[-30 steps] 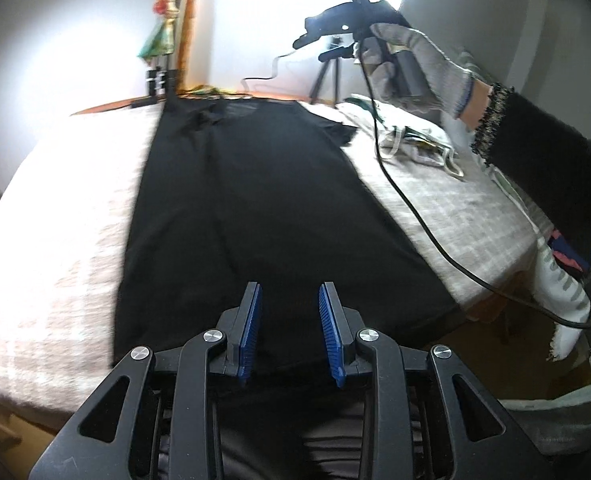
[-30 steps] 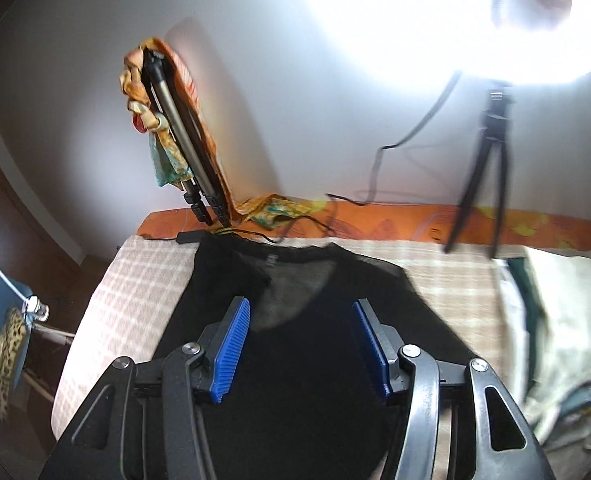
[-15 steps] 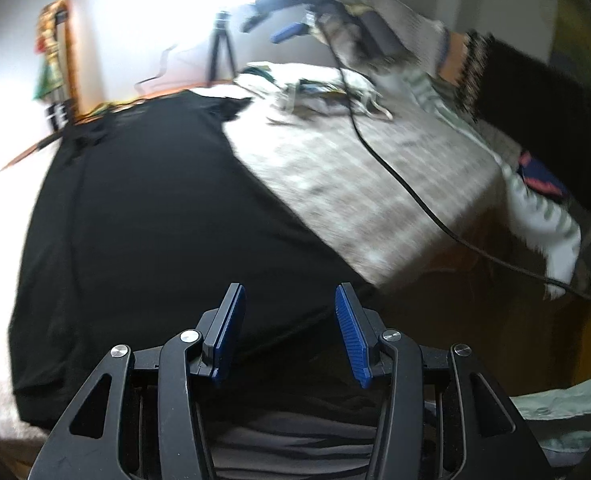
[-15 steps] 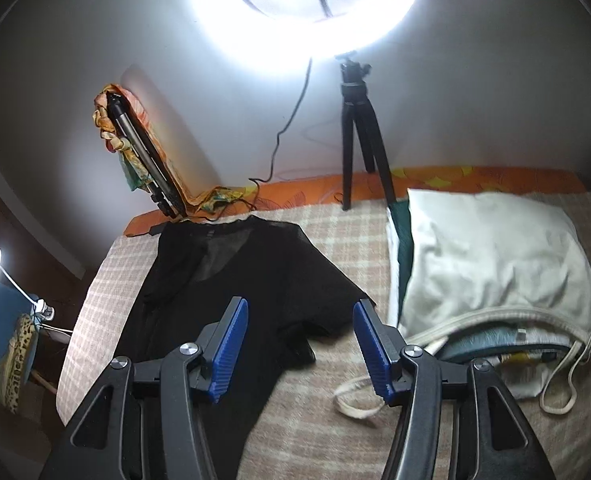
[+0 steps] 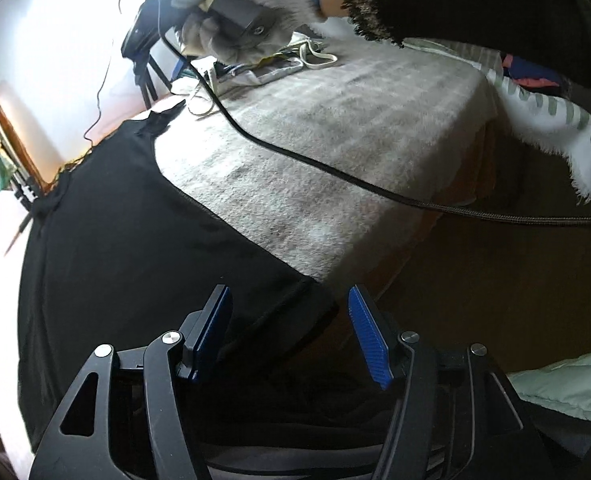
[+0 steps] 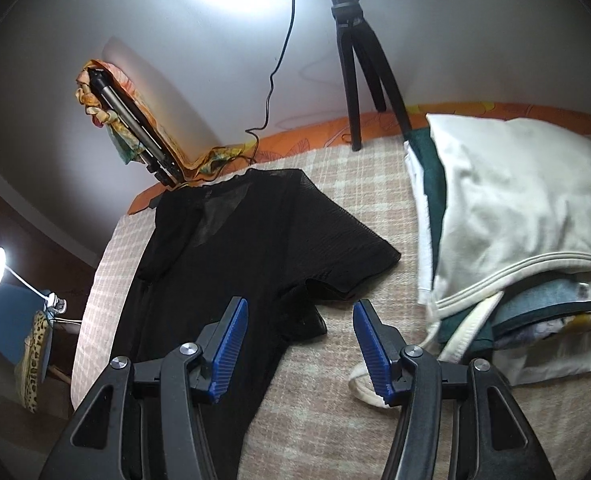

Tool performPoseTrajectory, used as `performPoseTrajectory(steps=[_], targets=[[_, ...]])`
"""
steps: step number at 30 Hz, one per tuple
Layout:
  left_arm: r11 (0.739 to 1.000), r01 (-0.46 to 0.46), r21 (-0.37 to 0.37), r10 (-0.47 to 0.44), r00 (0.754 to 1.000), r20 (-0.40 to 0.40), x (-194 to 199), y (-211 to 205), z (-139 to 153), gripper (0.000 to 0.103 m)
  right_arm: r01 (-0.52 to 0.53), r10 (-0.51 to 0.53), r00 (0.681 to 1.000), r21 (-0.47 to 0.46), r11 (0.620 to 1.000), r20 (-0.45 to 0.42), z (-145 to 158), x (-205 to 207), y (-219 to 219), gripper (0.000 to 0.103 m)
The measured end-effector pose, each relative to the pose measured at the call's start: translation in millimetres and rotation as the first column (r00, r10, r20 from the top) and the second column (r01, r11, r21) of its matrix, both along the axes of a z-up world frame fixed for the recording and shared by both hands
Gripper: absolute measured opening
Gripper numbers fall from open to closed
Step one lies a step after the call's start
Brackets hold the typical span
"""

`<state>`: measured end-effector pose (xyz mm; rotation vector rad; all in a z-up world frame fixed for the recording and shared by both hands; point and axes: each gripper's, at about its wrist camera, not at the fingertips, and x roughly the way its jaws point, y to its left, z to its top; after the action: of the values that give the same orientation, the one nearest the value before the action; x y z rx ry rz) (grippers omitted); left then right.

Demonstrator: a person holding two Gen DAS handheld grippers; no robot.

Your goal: Fold small clothes

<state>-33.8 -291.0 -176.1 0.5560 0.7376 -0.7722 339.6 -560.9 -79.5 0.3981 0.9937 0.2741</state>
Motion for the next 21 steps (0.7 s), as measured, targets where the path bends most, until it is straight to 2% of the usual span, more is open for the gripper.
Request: performPoseTrajectory(steps=[2, 3, 5, 6, 9, 13, 17, 21], targets=[[1.0, -0.015, -0.013, 0.014, 1.0, -0.016, 5, 3, 0, 0.047, 0.009, -0.008, 1.0, 0.023, 1.0, -0.022, -9, 8, 4, 0.057], [1.0, -0.021, -0.021, 0.021, 0.999, -0.034, 9, 5, 0, 0.032, 0.014, -0.012, 0.999, 0.032, 0.999, -0.034, -13, 11, 5, 0.057], [0.998, -0.014, -0.069, 0.007, 0.995, -0.095, 16, 9, 1, 0.019, 0.029, -0.027, 0.998, 0.036, 0.999, -0.061, -22, 20, 7, 0.057], [0.996, -0.011, -0.089, 0.001, 0.994, -0.107, 17, 12, 3, 0.009, 0.039, -0.037, 0.996, 0.03, 0.999, -0.076, -27, 24, 9, 0.057], [0.992, -0.022, -0.125, 0.008, 0.994, -0.113, 21, 16, 7, 0.005, 0.086, -0.086, 0.99, -0.007, 0.996, -0.111, -38, 37, 8, 0.057], [0.975, -0.077, -0.209, 0.04, 0.984, -0.175, 30, 30, 15, 0.004, 0.16, -0.162, 0.98, -0.031, 0.987, -0.113, -44, 48, -3, 0.057], [0.954, -0.132, -0.269, 0.07, 0.971, -0.228, 35, 45, 23, 0.003, 0.186, -0.195, 0.974, -0.083, 0.979, -0.112, -47, 58, -3, 0.059], [0.945, -0.161, -0.285, 0.087, 0.963, -0.254, 37, 52, 25, 0.003, 0.188, -0.202, 0.973, -0.119, 0.975, -0.113, -54, 67, 1, 0.062]])
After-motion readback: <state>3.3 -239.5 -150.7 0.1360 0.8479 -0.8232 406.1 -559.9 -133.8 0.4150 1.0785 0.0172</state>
